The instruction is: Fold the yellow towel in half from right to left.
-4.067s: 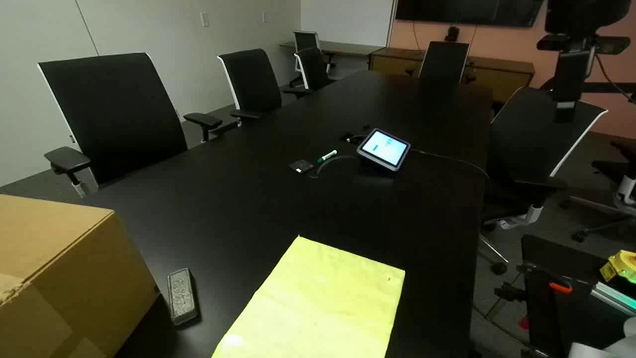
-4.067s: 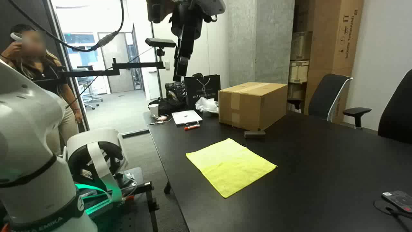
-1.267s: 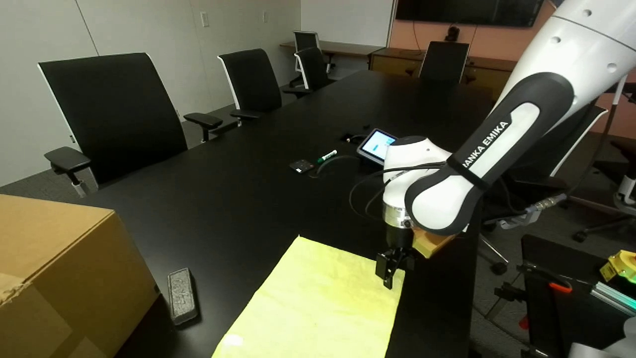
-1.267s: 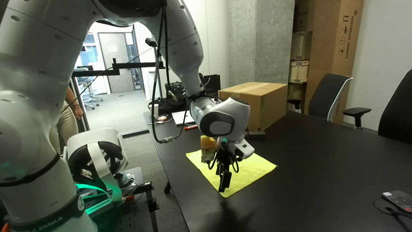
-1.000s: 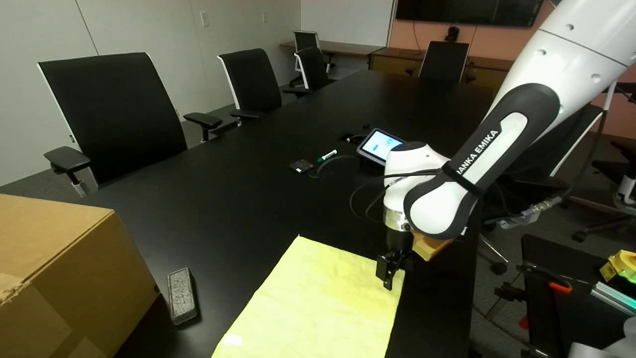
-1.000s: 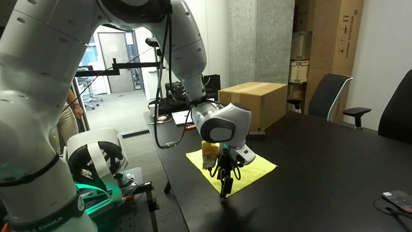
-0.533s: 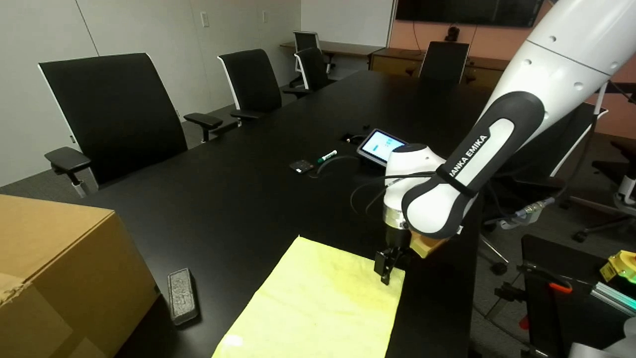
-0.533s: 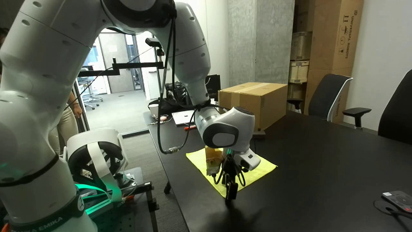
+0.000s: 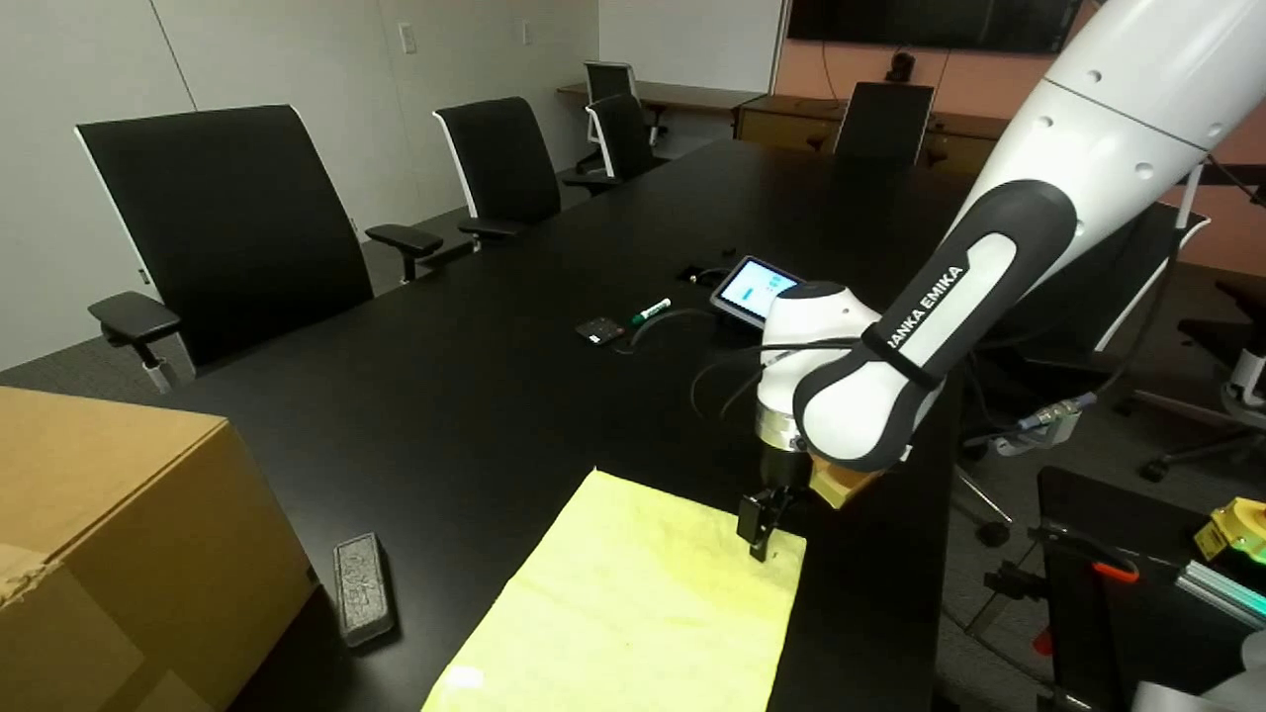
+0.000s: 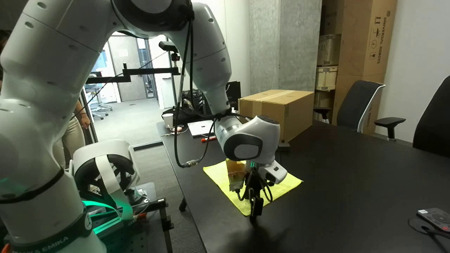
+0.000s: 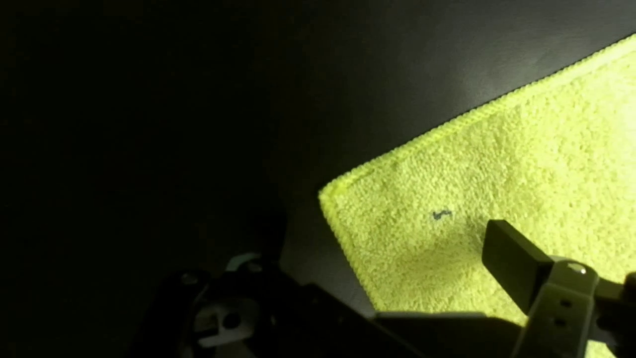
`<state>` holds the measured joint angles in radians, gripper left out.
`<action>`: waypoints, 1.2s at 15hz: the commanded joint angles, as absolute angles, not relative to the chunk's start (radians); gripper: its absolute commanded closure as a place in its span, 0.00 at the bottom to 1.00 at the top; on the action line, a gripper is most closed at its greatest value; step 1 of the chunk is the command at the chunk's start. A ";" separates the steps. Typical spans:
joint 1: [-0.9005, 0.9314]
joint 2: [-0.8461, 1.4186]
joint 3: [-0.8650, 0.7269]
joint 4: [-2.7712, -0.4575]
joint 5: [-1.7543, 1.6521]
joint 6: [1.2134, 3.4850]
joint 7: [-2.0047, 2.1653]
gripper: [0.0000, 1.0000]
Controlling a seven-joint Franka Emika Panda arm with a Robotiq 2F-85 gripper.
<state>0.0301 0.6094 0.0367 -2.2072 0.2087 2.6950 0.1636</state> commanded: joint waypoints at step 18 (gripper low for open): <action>0.069 0.599 0.054 -2.102 0.126 2.390 0.115 0.91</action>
<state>0.0656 0.6185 0.0487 -2.1212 0.1493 2.4687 0.1398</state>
